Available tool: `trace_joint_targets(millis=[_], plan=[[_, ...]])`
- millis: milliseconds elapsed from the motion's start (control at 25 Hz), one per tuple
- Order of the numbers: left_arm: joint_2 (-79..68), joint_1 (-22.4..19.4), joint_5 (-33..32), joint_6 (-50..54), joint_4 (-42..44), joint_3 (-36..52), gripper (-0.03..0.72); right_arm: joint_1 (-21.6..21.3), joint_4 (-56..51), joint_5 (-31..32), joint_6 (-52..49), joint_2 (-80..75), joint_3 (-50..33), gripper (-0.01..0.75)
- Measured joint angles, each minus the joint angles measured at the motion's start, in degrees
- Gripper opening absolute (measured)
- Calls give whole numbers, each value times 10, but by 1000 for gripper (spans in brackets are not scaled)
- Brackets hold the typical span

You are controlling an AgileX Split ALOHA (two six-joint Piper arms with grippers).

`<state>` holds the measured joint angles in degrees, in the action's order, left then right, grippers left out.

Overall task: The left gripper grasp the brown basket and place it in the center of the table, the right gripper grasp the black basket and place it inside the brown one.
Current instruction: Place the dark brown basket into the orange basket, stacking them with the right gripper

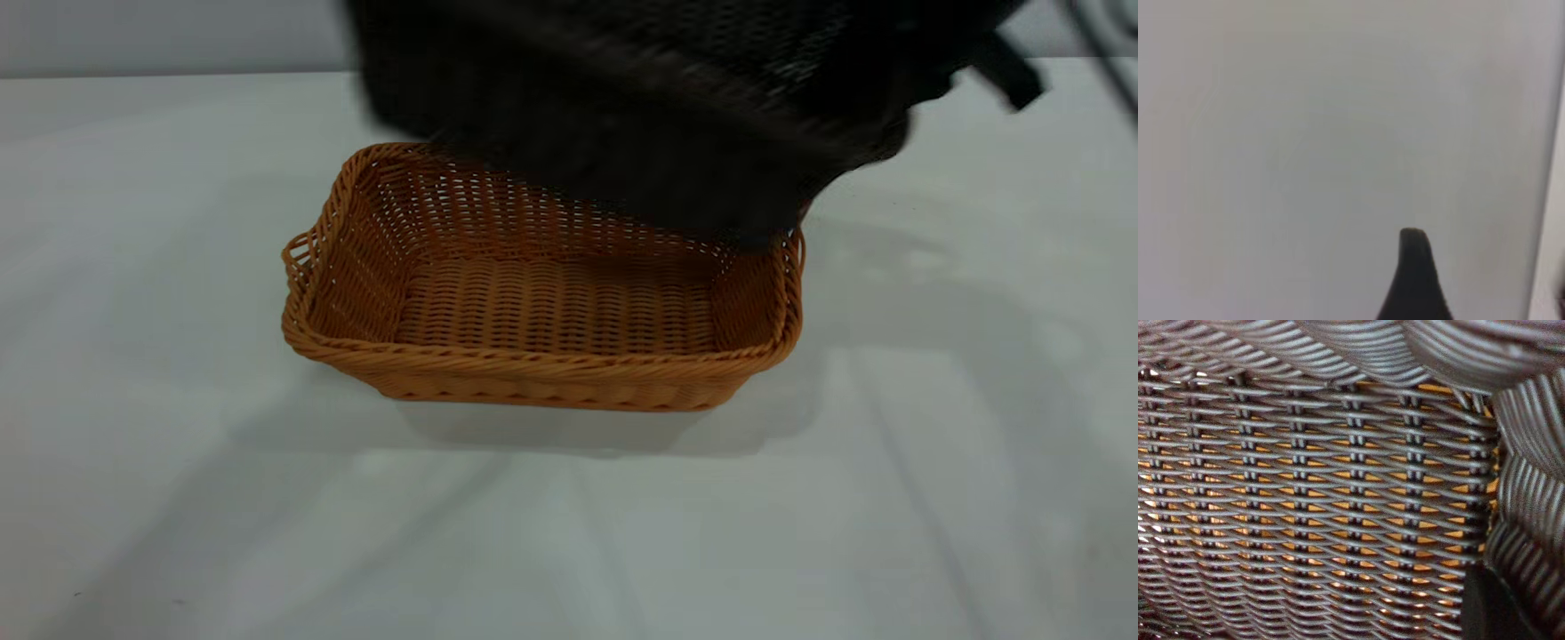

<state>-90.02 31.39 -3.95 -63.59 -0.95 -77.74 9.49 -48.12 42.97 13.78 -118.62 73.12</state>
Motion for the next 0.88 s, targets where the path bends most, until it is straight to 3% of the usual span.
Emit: trace_joint_targets(millis=[200,880], plan=[[12,0,-5,15,0,0,500,49,23,-26,-7,-38,19,92],[12,0,-17,29,0,0,500,60,128,-38,-31,-92,47,116]])
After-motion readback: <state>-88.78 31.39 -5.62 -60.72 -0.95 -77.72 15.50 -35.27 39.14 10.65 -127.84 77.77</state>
